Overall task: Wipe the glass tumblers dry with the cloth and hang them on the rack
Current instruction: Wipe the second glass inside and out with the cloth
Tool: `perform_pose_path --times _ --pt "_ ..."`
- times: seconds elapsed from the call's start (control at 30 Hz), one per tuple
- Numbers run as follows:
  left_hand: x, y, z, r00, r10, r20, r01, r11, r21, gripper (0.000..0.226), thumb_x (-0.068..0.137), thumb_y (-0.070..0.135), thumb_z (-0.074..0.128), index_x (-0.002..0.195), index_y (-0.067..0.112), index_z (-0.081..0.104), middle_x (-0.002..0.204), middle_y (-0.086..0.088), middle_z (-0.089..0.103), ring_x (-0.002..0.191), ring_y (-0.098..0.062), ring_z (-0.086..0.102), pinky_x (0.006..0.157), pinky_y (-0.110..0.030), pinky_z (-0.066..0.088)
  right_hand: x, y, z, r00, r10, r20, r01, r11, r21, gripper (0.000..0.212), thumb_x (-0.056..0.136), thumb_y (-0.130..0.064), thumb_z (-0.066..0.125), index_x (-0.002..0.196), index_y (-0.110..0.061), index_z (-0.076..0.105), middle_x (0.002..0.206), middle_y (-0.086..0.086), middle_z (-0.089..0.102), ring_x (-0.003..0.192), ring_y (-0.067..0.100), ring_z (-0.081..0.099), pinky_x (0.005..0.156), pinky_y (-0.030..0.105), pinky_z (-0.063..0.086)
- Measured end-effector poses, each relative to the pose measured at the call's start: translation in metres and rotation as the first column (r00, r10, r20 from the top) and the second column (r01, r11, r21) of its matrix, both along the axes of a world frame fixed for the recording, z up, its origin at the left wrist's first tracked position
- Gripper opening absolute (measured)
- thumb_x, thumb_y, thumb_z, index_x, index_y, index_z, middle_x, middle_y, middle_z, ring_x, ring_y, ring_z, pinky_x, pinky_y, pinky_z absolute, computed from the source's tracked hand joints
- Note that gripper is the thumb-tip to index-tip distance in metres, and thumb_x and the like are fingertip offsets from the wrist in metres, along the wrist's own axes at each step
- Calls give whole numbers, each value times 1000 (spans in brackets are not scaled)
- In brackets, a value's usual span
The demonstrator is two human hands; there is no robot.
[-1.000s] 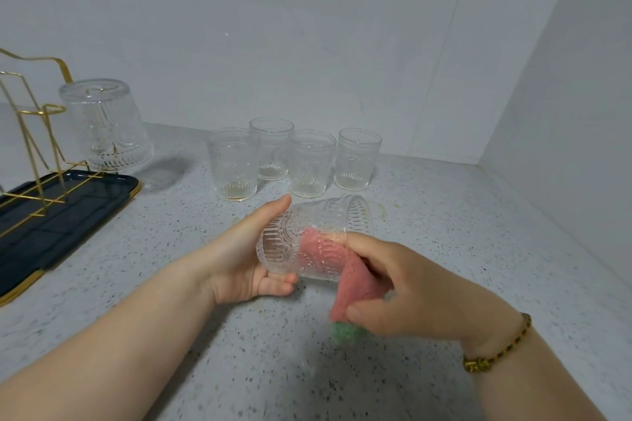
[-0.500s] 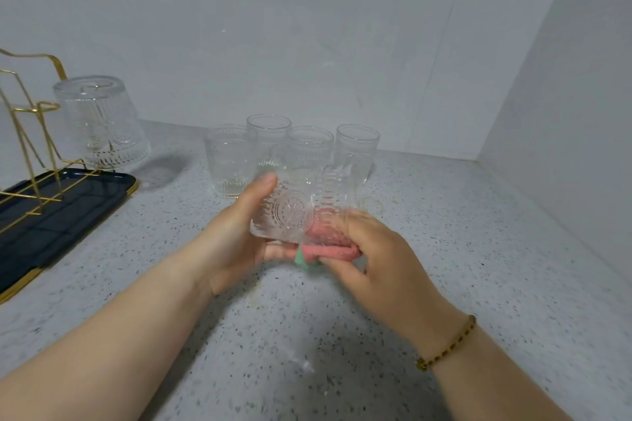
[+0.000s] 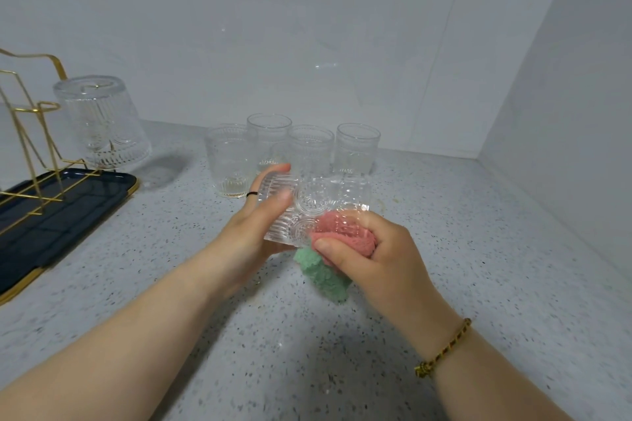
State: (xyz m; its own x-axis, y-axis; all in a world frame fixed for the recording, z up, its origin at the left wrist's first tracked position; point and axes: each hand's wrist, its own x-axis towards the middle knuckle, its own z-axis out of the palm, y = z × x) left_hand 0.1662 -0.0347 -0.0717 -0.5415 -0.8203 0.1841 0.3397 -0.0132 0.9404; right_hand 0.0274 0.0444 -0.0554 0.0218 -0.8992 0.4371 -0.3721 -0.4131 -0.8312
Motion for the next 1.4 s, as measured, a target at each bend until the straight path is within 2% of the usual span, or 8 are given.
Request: perform_pose_path --times 0.2,0.33,0.53,0.7,1.0,1.1,1.2,1.4 --pt "3 -2 2 957 -165 238 118 973 199 76 62 67 34 105 10 60 82 -18 71 62 -26 68 53 -30 58 1 -3 -8 890 -138 -434 64 981 -181 48 71 -53 49 91 -14 67 76 5 69 66 19 64 59 33 54" --pt "0 -1 0 980 -60 191 43 995 93 69 76 63 48 115 6 57 102 -19 69 80 -27 69 60 -29 57 -1 -1 -3 989 -58 -137 49 996 -71 10 71 -32 69 80 -29 65 67 -14 67 66 0 63 55 12 49" --pt "5 -2 1 982 22 187 -9 997 -70 52 65 59 62 113 46 49 128 -10 55 95 -22 68 83 -39 54 -4 1 5 992 -77 97 75 997 19 18 71 -17 69 67 -33 61 56 -22 63 55 -5 60 48 7 44" --pt "3 0 4 952 -97 292 61 990 130 62 64 63 37 99 19 62 89 -10 73 76 -24 69 60 -33 59 2 1 -4 931 -90 -355 58 993 -98 35 70 -47 63 87 -16 67 71 2 69 60 20 64 53 34 53" --pt "1 6 3 882 343 324 -219 906 -362 58 67 58 56 119 43 35 133 20 37 125 -6 38 100 -20 31 -6 -2 4 953 -78 293 35 988 150 16 68 -26 74 69 -11 67 68 4 66 61 10 65 55 21 52" --pt "2 3 1 956 -11 292 9 1000 8 92 59 83 43 125 18 50 125 -11 60 106 -26 63 99 -46 43 -1 0 1 994 -108 -23 108 994 9 5 71 -31 66 75 -33 63 68 -14 65 68 2 64 57 15 53" --pt "0 3 1 958 -109 265 67 984 163 80 62 68 41 116 11 57 107 -17 69 93 -29 67 80 -41 56 2 2 -4 940 -120 -321 98 992 -83 29 70 -46 59 86 -22 68 74 -7 70 68 9 65 59 20 54" --pt "1 4 3 914 301 270 -203 919 -338 67 50 61 59 113 45 41 127 6 49 96 -21 58 67 -20 51 -3 0 5 938 -64 340 0 982 186 13 68 -26 73 67 -14 68 63 -3 67 57 6 64 52 17 51"
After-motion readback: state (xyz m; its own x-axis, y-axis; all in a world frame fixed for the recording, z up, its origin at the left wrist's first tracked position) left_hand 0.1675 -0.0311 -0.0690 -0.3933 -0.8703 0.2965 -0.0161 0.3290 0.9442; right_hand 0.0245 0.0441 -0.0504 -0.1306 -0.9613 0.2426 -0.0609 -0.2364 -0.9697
